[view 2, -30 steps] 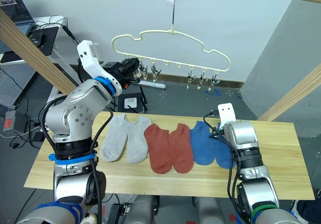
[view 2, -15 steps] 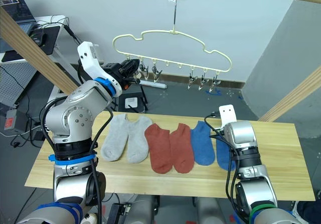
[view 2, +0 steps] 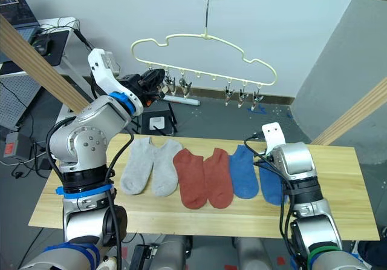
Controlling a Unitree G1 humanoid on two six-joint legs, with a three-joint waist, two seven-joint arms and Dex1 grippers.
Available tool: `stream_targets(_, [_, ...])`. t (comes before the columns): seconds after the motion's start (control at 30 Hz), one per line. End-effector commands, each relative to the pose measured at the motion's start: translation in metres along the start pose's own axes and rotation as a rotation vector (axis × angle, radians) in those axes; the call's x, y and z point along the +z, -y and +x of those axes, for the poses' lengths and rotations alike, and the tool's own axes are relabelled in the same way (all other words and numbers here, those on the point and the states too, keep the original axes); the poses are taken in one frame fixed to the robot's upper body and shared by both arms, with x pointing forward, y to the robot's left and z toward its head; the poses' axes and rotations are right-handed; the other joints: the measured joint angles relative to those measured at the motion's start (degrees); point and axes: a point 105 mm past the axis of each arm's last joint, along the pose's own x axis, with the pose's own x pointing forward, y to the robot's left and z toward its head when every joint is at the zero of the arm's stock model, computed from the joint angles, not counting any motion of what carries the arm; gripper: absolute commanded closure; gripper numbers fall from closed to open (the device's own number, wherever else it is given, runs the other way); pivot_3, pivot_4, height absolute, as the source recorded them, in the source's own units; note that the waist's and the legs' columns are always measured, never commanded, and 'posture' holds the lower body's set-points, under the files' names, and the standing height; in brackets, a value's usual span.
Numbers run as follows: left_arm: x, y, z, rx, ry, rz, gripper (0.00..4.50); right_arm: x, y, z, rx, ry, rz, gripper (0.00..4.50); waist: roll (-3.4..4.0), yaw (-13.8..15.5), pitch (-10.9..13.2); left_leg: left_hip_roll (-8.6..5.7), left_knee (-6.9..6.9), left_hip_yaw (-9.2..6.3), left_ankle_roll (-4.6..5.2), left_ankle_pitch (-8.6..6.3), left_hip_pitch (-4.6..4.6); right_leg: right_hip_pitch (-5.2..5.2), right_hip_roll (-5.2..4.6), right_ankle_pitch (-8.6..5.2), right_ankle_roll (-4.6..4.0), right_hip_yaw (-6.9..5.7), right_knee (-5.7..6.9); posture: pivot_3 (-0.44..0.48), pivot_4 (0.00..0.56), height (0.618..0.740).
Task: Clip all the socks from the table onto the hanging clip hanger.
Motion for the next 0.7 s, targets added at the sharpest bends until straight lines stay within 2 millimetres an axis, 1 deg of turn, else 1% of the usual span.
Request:
stream_targets(0.03, [0.015,0.002,-0.002,-0.020,0.038,-0.021,4.27,0.023,-0.018,-0.028,0.105,0.092,-0.061,4.49,0.01,-0.1,0.0,0.00,-0.01,0.00,-0.01,0.00,0.00,0.00,0.00,-0.01,0.01,0.00,0.00,0.023,0.348,0.740])
stream_targets(0.17, [0.015,0.002,-0.002,-0.031,0.024,-0.046,4.27,0.033,-0.034,-0.046,0.185,0.142,-0.103,4.49,0.01,0.0,0.0,0.00,-0.01,-0.02,-0.02,-0.01,0.00,-0.02,0.00,-0.01,0.01,-0.01,0.01,0.016,0.348,0.740])
stream_targets(0.33, [0.013,0.001,-0.003,-0.043,0.003,-0.111,4.27,0.059,-0.062,-0.065,0.300,0.252,-0.121,4.49,0.01,-0.2,0.0,0.00,0.00,-0.01,-0.03,-0.01,-0.01,-0.03,0.00,-0.01,0.01,0.00,0.01,0.011,0.344,0.740])
stream_targets(0.53, [0.013,-0.001,-0.004,-0.042,-0.004,-0.172,4.27,0.083,-0.096,-0.078,0.417,0.328,-0.077,4.49,0.01,-0.2,0.0,0.03,-0.01,-0.05,-0.04,-0.01,-0.02,-0.05,0.00,-0.01,0.01,-0.05,0.02,0.010,0.341,0.740])
stream_targets(0.7, [0.012,-0.003,-0.004,-0.034,-0.007,-0.234,4.27,0.092,-0.123,-0.079,0.498,0.349,-0.063,4.49,0.01,-0.1,0.0,0.03,-0.01,-0.09,-0.08,0.00,-0.03,-0.06,-0.02,0.00,0.00,-0.10,0.03,0.010,0.341,0.740])
